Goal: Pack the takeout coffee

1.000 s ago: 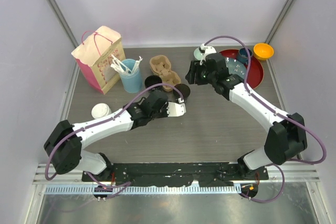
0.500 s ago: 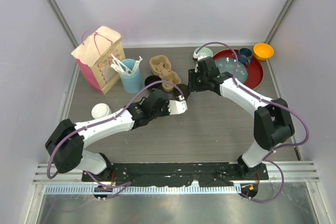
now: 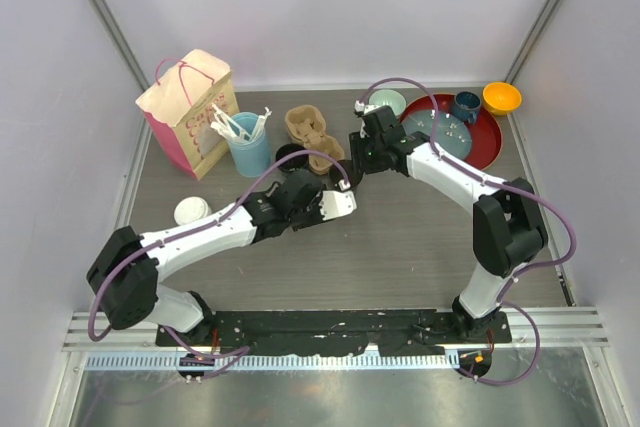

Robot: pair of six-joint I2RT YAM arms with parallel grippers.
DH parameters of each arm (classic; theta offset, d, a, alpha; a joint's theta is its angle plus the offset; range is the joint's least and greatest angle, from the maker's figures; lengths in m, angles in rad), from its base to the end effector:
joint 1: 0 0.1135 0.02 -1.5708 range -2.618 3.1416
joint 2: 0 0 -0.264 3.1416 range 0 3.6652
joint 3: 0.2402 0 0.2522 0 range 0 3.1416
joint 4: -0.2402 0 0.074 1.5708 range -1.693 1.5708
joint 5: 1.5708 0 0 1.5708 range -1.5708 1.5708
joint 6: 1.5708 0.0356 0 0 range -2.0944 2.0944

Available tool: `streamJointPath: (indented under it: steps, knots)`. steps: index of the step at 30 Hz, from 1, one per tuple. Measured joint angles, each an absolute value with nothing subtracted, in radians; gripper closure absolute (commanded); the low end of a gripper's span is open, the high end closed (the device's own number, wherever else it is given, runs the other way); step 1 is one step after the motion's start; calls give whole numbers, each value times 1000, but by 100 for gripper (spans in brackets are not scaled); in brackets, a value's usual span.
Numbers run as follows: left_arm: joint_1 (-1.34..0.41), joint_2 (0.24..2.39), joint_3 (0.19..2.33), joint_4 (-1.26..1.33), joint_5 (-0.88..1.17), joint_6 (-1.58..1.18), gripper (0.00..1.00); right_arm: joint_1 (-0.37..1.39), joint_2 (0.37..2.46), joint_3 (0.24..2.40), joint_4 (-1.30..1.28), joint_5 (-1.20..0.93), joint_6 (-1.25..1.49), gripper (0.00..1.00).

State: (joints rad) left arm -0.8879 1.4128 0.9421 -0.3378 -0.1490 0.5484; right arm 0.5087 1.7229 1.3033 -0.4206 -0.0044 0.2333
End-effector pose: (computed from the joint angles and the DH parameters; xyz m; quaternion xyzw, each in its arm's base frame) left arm 0.1930 -0.2289 0.2376 0.5882 0.7153 0.0054 0.3773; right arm 0.3329 0.1858 0.2478 -0.1290 0.9251 0.1314 0.3322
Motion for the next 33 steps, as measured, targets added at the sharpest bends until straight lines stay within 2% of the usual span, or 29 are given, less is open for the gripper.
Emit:
streamJointPath:
  steps: [5,11,17,19,23,29,33]
  knots:
    - [-888,1393,1013,-422,-124,493,48,515,1729,1323,-449,31,218,56]
    - [-870,1346,1087,-474,-113,429,43,525,1742,1346,-462,55,204,59]
    - [-721,1336,1114,-494,-112,346,42,529,1776,1364,-492,66,185,62]
    - [-670,1336,1114,-505,-109,322,42,529,1788,1370,-503,67,181,66]
    - [-611,1318,1109,-528,-96,294,41,534,1806,1386,-528,68,166,79]
    - [-544,1228,1069,-575,-72,297,41,554,1807,1404,-558,77,154,90]
    - [-494,1208,1037,-616,-49,309,43,564,1806,1404,-566,80,153,94]
